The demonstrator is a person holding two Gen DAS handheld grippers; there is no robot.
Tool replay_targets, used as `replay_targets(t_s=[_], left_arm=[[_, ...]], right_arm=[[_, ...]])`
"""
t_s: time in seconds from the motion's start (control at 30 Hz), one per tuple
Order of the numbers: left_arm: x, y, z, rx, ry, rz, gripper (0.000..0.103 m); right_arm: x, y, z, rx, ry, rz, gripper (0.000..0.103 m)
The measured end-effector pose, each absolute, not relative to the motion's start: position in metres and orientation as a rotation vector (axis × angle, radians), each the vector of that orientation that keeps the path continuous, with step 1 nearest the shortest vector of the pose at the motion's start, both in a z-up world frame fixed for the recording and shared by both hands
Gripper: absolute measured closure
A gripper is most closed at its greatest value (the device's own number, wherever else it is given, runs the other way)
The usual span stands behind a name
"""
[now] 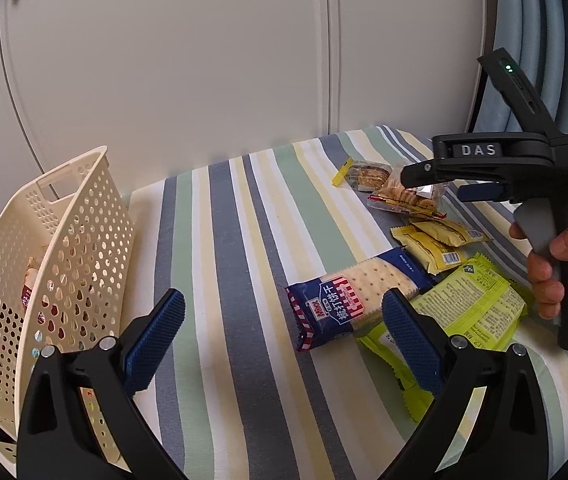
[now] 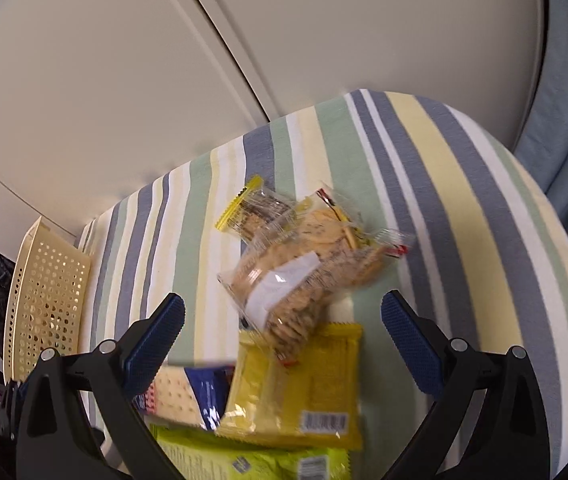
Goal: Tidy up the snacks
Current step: 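Grasp the clear cookie bag with the right gripper, then grasp the small clear nut packet with the left gripper while the right holds the cookie bag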
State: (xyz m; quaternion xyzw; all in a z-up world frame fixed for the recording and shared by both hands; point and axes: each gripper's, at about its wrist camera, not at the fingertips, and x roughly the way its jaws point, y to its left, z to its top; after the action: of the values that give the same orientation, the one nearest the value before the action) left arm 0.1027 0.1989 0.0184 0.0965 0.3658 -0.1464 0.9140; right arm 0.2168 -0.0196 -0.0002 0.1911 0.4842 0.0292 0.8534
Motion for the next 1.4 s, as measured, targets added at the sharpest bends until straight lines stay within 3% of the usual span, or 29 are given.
replay_targets(t_s=[0.33,0.43,0.6,1.0,1.4], left_arm=[[0.103,0.211,0.025,0.171,0.756,-0.314,0.003],[0.103,0.213,0.025,0.171,0.756,-0.315,0.003],[0.104,0.215,0.026,0.168,0.759,-0.310,0.003],[0.127,0.209,0.024,0.130,0.810,-0.315,0.003],[0.213,0.133,0.024,0.105,0.930,-0.418,0.003]], right_arm=[[0.253,0.002,-0.013,0.329,1.068,-0.032,0.005],[0.253,0.004,-0.013,0.261,1.079,-0.068,0.022],[0.237,-0.010,-0.013,0.281,1.058,-0.031,0.036],[0.175,-0.074,-0.012,0.378,0.971,-0.067,0.039],[0.170,-0.083,-0.003,0.377,0.913,-0.044,0.039]])
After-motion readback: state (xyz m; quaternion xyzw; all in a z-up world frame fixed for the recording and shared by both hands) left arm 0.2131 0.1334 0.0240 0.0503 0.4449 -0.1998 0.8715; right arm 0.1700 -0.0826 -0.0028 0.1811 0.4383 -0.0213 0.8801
